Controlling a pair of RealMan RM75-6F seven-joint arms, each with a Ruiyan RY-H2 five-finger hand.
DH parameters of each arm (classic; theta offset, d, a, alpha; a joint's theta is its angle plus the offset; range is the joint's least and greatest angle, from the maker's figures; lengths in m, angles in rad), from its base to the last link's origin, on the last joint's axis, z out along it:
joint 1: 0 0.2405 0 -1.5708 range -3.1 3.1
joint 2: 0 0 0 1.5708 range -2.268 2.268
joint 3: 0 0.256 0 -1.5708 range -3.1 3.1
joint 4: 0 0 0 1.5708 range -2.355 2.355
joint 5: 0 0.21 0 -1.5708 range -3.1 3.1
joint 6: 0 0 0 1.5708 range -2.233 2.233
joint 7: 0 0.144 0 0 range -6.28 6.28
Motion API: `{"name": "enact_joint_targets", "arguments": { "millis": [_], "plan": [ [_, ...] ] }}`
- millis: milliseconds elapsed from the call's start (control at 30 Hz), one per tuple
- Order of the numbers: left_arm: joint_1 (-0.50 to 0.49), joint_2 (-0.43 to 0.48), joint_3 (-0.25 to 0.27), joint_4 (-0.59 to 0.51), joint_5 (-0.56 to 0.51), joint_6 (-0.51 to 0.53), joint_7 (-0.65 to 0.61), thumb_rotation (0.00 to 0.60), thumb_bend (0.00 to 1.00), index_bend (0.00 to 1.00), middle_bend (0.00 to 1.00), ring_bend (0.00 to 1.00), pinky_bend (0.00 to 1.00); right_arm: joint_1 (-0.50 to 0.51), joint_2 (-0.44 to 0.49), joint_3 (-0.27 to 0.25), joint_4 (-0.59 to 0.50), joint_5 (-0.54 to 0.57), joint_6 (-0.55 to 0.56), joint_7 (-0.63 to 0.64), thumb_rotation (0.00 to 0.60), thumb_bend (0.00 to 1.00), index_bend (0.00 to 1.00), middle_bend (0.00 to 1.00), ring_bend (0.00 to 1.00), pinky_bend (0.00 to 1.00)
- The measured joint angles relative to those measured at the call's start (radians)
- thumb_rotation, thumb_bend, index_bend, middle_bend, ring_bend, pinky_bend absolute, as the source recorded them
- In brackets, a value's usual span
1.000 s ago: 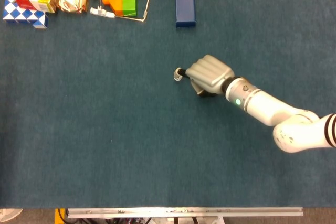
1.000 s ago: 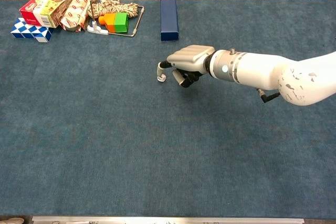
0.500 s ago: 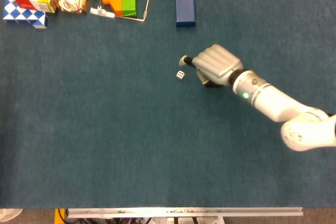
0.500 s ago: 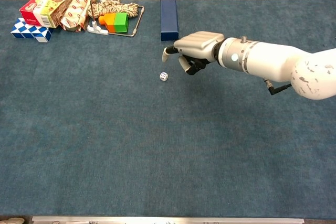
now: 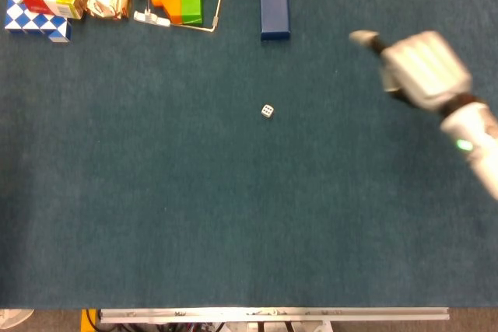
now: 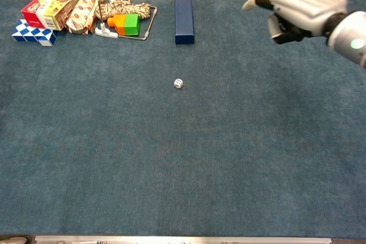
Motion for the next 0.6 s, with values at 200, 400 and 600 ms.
{"name": "enact_joint_targets", "arguments": {
  "millis": [200, 400, 600],
  "plan": [
    [-0.006, -0.001, -0.003, -0.006, 0.012, 0.004, -0.004, 0.600, 0.17, 0.11, 0.11, 0.12, 0.06, -0.172, 0.104, -0.058, -0.043, -0.097, 0.172, 0.008, 0.600, 0.34, 0.13, 0.32, 0.31, 0.48],
    [-0.006, -0.003, 0.001, -0.011, 0.017, 0.007, 0.006, 0.600, 0.17, 0.11, 0.11, 0.12, 0.06, -0.331, 0.141, -0.095, -0.010, -0.194, 0.334, 0.053, 0.600, 0.31, 0.12, 0.29, 0.26, 0.42],
    [-0.007, 0.002, 0.005, -0.027, 0.012, 0.001, 0.020, 0.600, 0.17, 0.11, 0.11, 0.12, 0.06, -0.477, 0.157, -0.113, 0.029, -0.256, 0.462, 0.084, 0.600, 0.29, 0.12, 0.29, 0.26, 0.42]
  ]
}}
